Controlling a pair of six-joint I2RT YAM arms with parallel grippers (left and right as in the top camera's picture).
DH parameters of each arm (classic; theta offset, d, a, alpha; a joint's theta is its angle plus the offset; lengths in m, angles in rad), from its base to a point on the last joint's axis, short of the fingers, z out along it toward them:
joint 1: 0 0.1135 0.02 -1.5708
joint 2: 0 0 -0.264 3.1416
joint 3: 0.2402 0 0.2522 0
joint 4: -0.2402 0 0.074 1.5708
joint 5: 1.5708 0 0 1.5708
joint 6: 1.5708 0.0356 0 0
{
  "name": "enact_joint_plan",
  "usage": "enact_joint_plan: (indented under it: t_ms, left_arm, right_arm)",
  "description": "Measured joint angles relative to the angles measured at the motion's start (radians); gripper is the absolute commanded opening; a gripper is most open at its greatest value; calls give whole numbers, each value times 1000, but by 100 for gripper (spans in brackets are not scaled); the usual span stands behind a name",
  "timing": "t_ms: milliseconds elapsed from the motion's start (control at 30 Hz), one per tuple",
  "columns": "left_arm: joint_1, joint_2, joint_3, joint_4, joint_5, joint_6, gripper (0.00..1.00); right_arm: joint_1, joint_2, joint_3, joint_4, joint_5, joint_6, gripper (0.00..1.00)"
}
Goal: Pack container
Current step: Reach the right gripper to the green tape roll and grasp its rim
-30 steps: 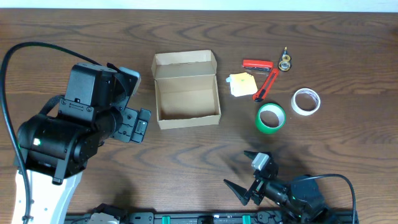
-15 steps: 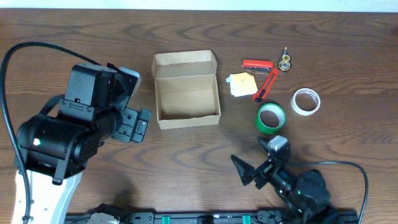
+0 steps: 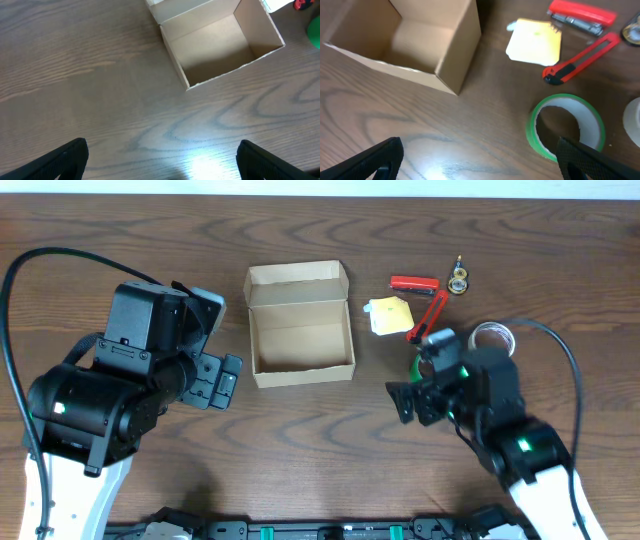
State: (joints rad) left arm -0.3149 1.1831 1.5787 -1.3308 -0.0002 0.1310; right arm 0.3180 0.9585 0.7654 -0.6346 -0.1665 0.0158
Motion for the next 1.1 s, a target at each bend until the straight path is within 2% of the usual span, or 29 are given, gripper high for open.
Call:
enact_joint_plan:
  t_ms: [167, 367, 467, 567, 600, 667, 700, 800, 933, 1100]
  left_arm:
    - [0, 0, 0, 0, 0, 0, 95]
    - [0, 0, 0, 0, 0, 0, 95]
    - [0, 0, 0, 0, 0, 0, 95]
    - [0, 0, 0, 0, 0, 0, 95]
    - [0, 0, 0, 0, 0, 0, 95]
    - [0, 0, 0, 0, 0, 0, 95]
    - [0, 0, 0, 0, 0, 0, 95]
    - [0, 0, 0, 0, 0, 0, 95]
    - [0, 0, 0, 0, 0, 0, 95]
    - [0, 0, 0, 0, 0, 0, 95]
  right_arm:
    - [0, 144, 6, 29, 23, -67, 99]
    - [-24, 339, 6, 53, 93, -71, 99]
    - [-44, 435, 6, 82, 108, -68, 94]
    - [-57, 510, 6, 121, 118, -60, 80]
    - [-61, 533, 6, 134, 119, -51, 72]
    - [-71, 571, 6, 155, 123, -46, 44]
    - [-77, 585, 6, 168, 126, -40, 25]
    - [-85, 604, 6, 196, 132, -26, 1]
    - [-88, 605, 35, 179, 134, -19, 1]
    - [-88, 606, 209, 28, 134, -19, 1]
